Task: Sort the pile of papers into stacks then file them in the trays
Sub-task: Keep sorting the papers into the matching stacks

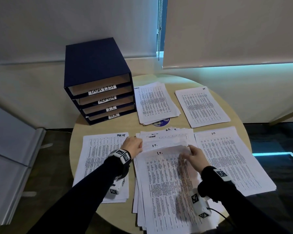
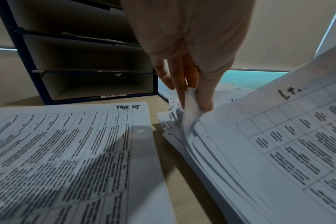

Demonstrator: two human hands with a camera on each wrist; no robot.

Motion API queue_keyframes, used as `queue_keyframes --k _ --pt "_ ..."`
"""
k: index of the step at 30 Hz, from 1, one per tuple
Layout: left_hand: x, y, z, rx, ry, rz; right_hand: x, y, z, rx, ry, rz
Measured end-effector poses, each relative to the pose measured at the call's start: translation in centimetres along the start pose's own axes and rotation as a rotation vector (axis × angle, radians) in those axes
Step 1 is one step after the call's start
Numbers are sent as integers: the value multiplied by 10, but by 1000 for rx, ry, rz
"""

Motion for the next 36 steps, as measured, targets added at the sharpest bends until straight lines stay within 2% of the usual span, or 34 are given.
queue_keyframes --k 9,13,17,20,22,24,27,29,32,36 --pt "-13 22 -1 132 -15 -274 2 -1 -2 -5 -3 -7" --pt "-16 25 2 146 42 -101 1 -2 -1 -28 4 -7" --pt "-23 16 5 53 105 132 -1 2 6 -4 42 -62" --pt "-24 6 7 -3 105 382 2 5 3 -10 29 34" --pt "-22 9 8 21 44 496 -5 4 3 -38 97 71" --pt "-17 14 10 59 -42 516 -15 1 5 -63 178 62" --pt "0 19 11 88 -197 466 -8 -7 10 -99 82 7" --pt "8 12 8 25 -209 433 -3 -5 14 -56 0 -69" --pt "7 -7 3 -141 -97 373 0 -7 19 -45 -49 -109" --pt "16 -19 3 -213 -120 228 0 -8 20 -43 -52 -120"
Point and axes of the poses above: each hand's wrist, its own z-axis away from the middle knuckle, its own x-axis out of the palm, y = z × x, the point moved 10 cm from there along -z, towards the middle knuckle, and after that the axes turned 7 degrees about x, right-handed, at the moved point
